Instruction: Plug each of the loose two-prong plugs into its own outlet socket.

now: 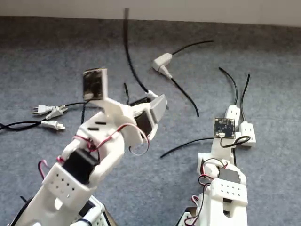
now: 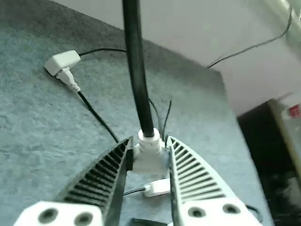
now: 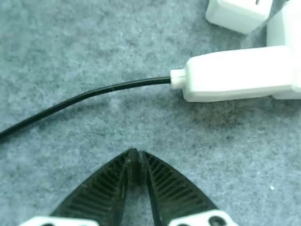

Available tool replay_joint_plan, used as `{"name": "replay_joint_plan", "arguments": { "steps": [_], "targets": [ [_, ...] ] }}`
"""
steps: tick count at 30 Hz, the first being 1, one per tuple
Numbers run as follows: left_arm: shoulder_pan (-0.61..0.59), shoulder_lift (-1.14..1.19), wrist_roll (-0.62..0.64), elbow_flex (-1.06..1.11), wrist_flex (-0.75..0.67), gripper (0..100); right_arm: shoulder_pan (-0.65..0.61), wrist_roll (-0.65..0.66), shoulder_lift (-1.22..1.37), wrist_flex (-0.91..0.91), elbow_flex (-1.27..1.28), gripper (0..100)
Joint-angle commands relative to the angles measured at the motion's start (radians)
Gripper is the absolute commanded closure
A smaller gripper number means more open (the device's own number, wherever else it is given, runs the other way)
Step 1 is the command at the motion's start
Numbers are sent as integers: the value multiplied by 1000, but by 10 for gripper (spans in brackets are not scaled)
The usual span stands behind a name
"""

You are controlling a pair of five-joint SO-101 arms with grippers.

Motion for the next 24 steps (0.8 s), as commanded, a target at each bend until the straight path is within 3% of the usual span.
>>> {"name": "replay_joint_plan", "arguments": {
  "steps": [1, 5, 12, 16, 24],
  "targets": [
    [-2, -156, 216, 108, -94, 994, -8, -8, 2, -21, -4, 991],
    [-1, -344, 316, 328, -275, 994, -8, -8, 2, -18, -10, 991],
    [-2, -667, 321, 722, -681, 994, -10, -11, 1, 99, -148, 991],
    [1, -768, 321, 855, -809, 994, -21, -15, 1, 211, -320, 991],
    [5, -748, 324, 872, -832, 994, -366, -15, 1, 593, -745, 991]
  ]
}}
